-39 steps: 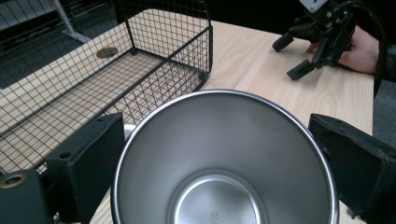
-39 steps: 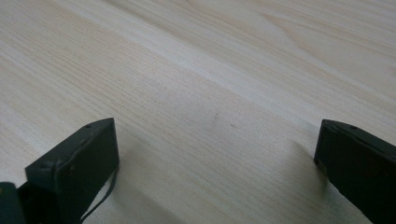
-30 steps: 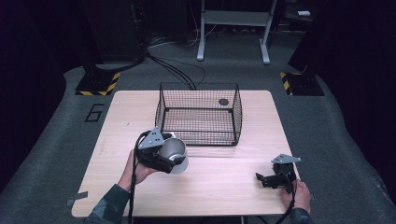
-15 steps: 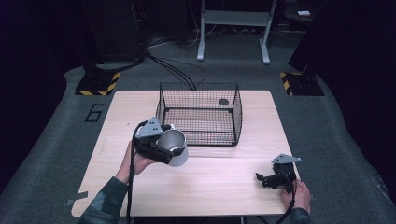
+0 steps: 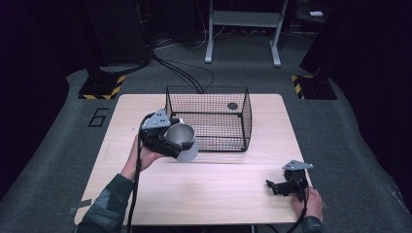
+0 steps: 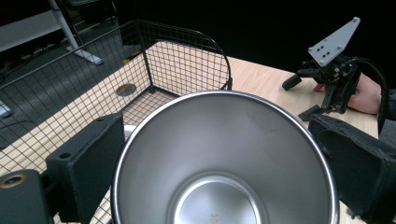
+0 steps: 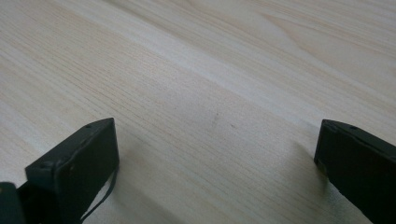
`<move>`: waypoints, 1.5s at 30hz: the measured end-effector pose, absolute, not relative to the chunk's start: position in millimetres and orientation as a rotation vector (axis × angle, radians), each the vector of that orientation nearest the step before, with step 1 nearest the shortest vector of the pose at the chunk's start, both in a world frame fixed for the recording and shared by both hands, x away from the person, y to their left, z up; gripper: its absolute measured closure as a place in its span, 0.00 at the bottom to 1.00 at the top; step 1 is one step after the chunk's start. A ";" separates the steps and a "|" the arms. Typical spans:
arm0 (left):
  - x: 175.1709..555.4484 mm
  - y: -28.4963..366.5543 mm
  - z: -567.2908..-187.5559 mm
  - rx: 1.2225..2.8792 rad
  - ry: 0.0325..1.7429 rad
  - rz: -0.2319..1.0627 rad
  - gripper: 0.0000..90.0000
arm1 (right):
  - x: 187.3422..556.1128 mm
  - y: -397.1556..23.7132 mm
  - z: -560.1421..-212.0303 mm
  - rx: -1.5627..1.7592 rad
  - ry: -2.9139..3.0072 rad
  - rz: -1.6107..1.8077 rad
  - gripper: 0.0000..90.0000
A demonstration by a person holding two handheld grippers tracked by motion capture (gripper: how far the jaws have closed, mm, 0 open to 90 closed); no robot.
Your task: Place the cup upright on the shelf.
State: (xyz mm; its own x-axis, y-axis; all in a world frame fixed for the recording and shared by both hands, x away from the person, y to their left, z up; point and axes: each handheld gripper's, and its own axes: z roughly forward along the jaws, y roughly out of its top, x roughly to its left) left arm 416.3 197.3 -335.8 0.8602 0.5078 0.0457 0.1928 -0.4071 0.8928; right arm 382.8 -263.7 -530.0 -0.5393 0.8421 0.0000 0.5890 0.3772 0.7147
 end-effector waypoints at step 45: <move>494.5 168.2 -315.4 2.005 0.579 0.443 0.07 | 382.5 -263.6 -529.9 1.252 2.279 0.957 0.00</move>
State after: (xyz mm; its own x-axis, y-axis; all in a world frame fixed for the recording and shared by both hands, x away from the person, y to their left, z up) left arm 494.5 168.2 -315.4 0.8208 0.5669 0.0700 0.2154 -0.4206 0.8813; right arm 382.5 -263.6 -529.9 -0.5376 0.8432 0.0036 0.5930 0.3750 0.7125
